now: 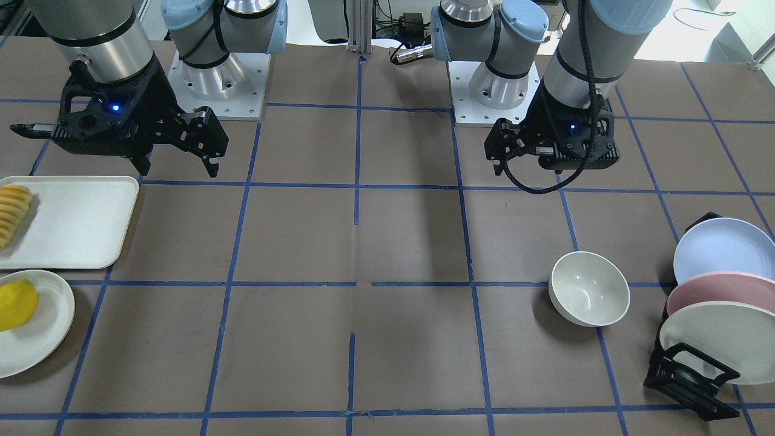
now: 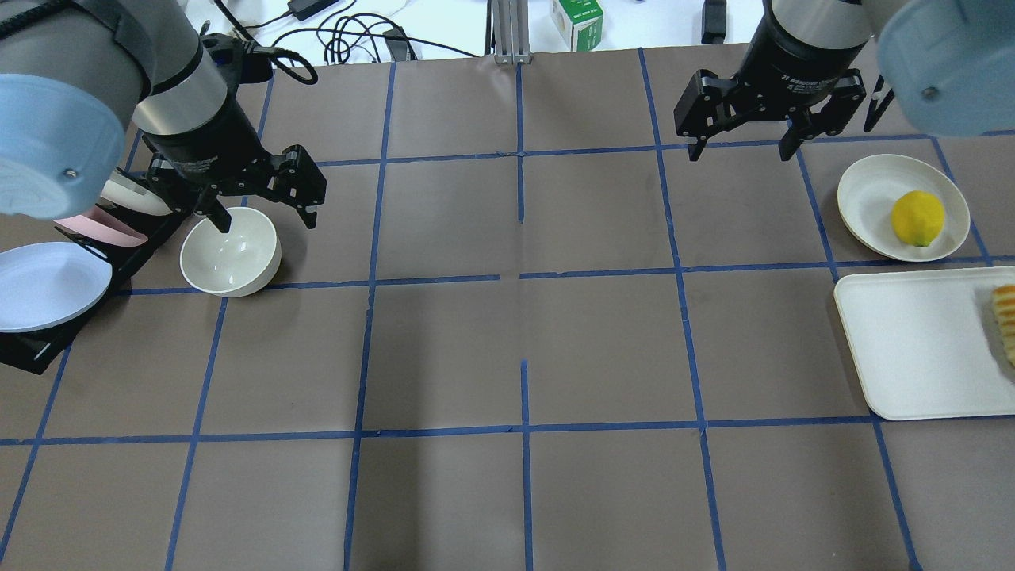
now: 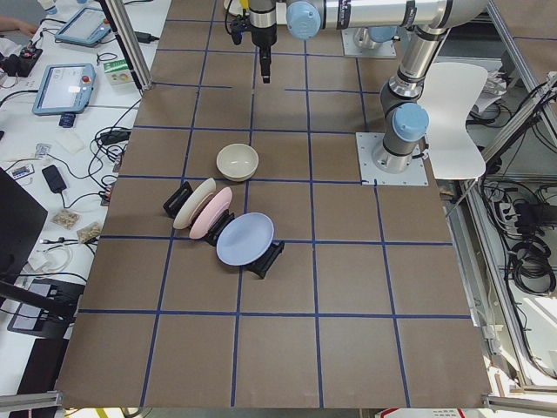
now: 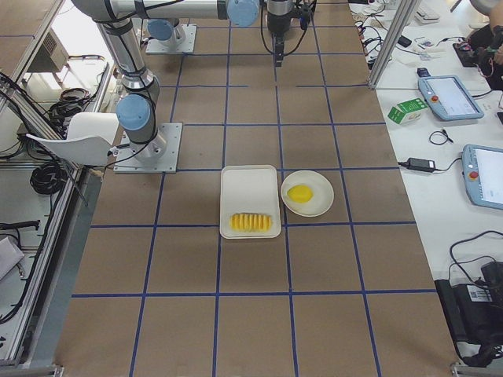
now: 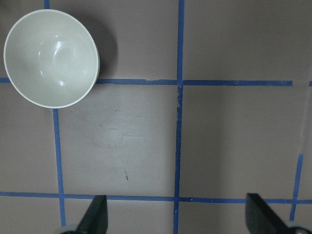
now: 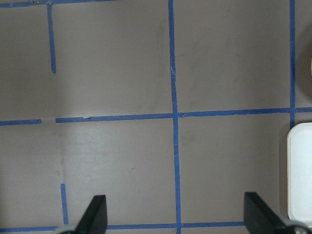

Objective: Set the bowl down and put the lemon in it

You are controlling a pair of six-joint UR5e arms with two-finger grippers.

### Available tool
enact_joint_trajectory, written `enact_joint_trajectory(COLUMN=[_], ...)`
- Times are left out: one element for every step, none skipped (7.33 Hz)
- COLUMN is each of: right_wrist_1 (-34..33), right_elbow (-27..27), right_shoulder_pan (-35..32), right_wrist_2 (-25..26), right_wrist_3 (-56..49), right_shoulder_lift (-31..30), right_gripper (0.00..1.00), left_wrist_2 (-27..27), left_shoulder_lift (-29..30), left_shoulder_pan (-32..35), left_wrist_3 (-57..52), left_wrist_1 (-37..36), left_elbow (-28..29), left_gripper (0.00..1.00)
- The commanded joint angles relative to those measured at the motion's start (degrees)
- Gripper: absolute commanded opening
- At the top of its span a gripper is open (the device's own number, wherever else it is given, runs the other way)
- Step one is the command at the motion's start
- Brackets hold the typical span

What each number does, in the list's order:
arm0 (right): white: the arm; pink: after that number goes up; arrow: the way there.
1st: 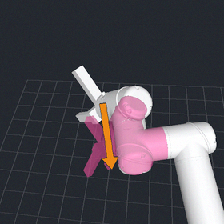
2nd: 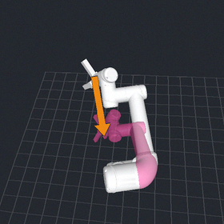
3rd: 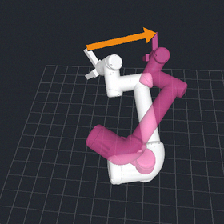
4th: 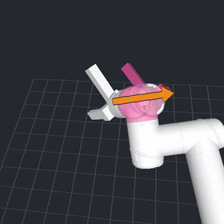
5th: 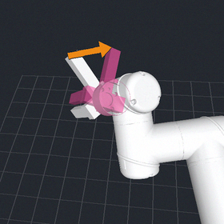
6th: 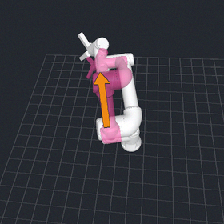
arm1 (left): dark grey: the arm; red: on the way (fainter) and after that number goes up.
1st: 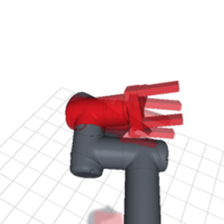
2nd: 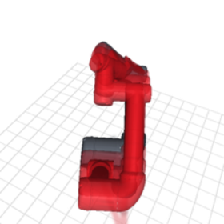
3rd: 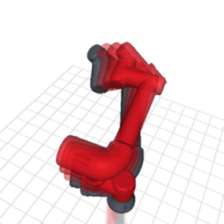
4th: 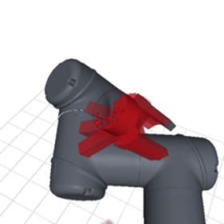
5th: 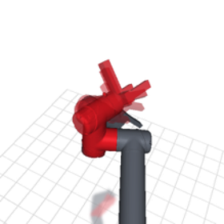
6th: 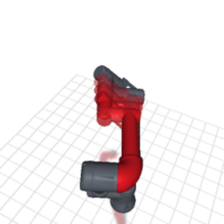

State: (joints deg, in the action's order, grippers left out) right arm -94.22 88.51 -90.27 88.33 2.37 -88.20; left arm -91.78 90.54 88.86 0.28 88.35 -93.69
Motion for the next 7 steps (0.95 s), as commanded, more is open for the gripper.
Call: enact_joint_trajectory(right_wrist_1=[0.0,0.0,0.0,0.08,-0.35,-0.27,0.0], right_elbow=[0.0,0.0,0.0,-0.61,-0.44,0.08,0.18], right_shoulder_pan=[-0.08,-0.08,0.01,0.88,3.32,9.52,16.2], right_wrist_2=[0.0,0.0,0.0,0.0,0.87,0.88,0.79], right_wrist_3=[0.0,0.0,-0.09,-1.57,-5.67,-8.67,-13.57], right_shoulder_lift=[0.04,-0.04,0.04,0.39,0.83,1.27,2.84], right_gripper=[1.0,1.0,1.0,1.0,1.0,1.0,1.0], left_wrist_2=[0.03,0.11,0.2,0.03,0.03,-0.24,-0.15], left_shoulder_lift=[-0.01,-0.01,-0.1,-0.1,0.07,-0.27,-0.28], left_shoulder_pan=[0.0,0.0,0.0,0.0,0.0,0.0,0.0], left_wrist_3=[0.07,0.07,0.07,-0.02,0.07,-0.02,-0.1], left_wrist_1=[-0.02,-0.1,-0.1,-0.1,-0.19,-0.19,-0.1], left_elbow=[0.0,0.0,0.08,0.09,0.09,0.0,0.0], left_gripper=[1.0,1.0,1.0,1.0,1.0,1.0,1.0])
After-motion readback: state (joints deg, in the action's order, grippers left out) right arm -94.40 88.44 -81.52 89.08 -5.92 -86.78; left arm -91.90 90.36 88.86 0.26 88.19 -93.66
